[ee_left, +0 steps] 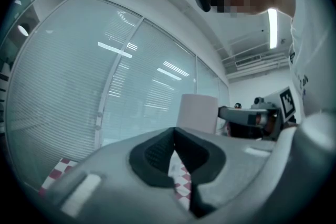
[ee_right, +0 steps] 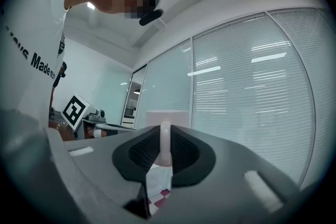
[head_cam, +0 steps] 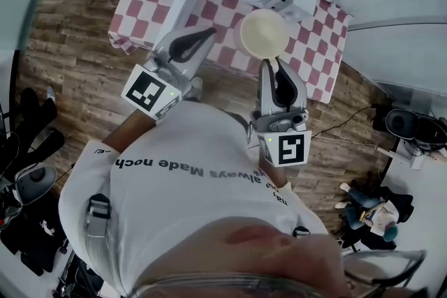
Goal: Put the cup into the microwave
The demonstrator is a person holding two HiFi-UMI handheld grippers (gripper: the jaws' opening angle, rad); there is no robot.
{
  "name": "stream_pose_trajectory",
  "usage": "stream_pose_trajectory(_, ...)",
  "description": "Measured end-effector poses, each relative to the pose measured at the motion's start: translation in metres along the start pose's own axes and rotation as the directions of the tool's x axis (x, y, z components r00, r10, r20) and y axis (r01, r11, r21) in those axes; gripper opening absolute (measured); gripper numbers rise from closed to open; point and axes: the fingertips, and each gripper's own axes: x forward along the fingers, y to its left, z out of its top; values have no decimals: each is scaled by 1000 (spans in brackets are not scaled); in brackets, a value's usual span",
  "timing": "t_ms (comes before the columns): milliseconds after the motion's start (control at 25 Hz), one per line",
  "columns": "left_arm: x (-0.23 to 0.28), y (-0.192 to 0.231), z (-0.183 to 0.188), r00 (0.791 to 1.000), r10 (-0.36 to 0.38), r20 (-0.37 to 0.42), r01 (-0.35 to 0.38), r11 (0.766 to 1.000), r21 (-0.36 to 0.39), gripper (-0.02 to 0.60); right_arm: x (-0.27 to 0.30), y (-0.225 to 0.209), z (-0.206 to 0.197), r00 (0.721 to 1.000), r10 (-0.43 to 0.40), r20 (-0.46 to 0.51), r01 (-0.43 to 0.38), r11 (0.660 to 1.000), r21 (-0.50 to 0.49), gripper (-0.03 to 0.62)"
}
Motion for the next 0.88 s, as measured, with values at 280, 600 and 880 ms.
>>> stream_pose_trajectory(280, 20, 15, -4, 1000, -22, -10, 22, 1000, -1, 3, 16, -14, -9, 1000, -20, -3, 20, 1000, 6, 40)
stream_pose_trajectory(600, 39, 9, 1, 1000, -13, -7, 13, 1000, 13, 3, 13, -32, -11, 1000, -2, -4, 2, 1000, 7, 40)
stream_pose_trajectory(880, 57, -4, -3, 1000, 7, -17, -7, 1000, 13, 3, 1, -51, -9, 1000, 11, 1, -11, 1000, 15, 40)
